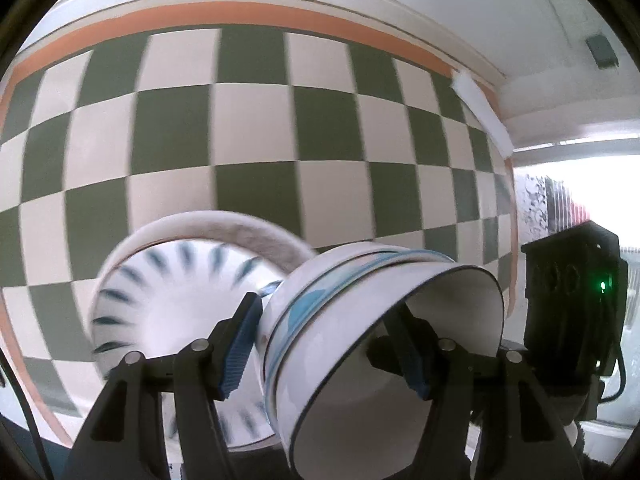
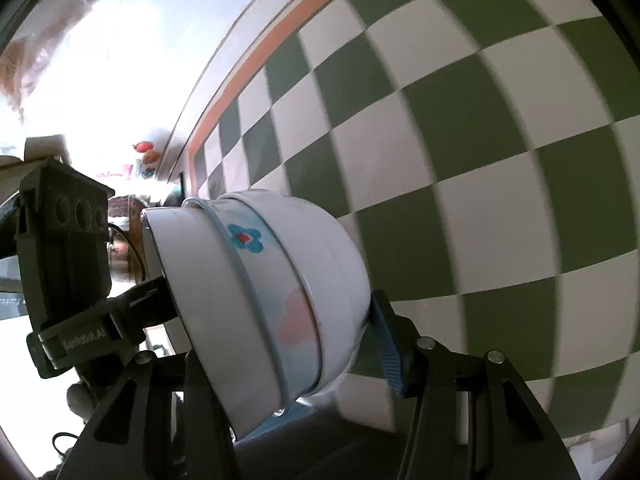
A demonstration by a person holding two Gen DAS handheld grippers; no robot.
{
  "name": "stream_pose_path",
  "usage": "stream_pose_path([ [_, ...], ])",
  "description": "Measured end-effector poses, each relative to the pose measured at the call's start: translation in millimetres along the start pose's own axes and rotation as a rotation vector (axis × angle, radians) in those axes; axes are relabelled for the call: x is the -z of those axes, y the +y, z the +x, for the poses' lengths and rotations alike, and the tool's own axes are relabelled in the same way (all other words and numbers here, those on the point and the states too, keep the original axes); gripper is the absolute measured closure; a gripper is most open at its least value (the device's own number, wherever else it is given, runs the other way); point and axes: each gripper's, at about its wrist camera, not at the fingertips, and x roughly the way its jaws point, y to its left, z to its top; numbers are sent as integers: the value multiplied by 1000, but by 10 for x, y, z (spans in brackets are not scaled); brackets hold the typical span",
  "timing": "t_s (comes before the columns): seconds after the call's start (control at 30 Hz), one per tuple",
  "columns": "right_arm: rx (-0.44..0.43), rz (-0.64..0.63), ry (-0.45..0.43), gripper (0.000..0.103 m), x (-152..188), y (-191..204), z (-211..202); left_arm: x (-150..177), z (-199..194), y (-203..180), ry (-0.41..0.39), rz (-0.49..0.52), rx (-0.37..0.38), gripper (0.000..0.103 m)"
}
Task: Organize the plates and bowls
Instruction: 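Carry the bowl stack with both grippers over the plate stack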
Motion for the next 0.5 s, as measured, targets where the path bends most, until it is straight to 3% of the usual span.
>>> stream_pose_path([
  [0.5, 8, -61, 57, 50, 115, 522, 525, 67, -228, 684, -11, -69, -19, 43],
])
